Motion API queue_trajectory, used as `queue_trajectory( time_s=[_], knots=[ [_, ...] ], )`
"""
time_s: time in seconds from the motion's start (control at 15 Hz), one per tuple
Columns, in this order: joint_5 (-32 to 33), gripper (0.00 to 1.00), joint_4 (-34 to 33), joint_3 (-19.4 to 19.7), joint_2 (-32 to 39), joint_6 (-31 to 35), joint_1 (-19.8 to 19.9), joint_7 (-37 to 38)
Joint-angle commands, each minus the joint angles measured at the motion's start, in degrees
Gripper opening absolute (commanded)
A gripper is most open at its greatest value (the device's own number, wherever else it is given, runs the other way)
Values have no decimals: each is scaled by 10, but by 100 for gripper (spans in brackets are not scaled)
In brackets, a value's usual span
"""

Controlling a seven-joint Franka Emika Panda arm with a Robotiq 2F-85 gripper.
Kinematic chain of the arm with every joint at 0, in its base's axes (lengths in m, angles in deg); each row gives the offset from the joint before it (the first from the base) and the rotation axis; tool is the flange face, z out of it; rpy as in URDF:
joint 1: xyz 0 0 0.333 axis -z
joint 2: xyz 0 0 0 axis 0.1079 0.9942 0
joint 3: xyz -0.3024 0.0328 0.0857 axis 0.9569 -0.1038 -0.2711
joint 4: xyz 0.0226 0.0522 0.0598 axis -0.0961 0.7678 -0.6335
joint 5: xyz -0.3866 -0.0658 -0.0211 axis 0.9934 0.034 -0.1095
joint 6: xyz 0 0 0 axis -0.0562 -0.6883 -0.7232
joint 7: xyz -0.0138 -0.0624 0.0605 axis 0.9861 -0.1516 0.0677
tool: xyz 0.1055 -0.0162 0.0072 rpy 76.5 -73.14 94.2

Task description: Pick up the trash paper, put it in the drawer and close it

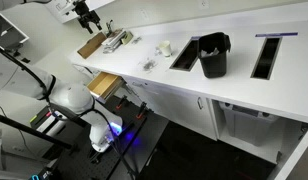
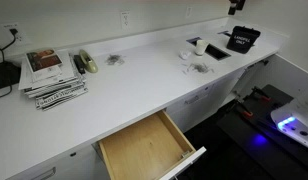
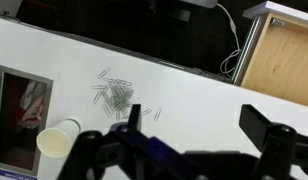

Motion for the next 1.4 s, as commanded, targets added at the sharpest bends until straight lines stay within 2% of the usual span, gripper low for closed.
queue_trajectory(
  time_s=[0.0, 0.53, 0.87, 1.33],
  knots=[
    [1, 100, -2, 3, 1, -1, -3, 1],
    [1, 100, -2, 3, 1, -1, -3, 1],
    [47, 100, 22, 3, 49, 142, 22, 102],
    [121, 100, 44, 39, 164, 356, 43, 174]
  ],
)
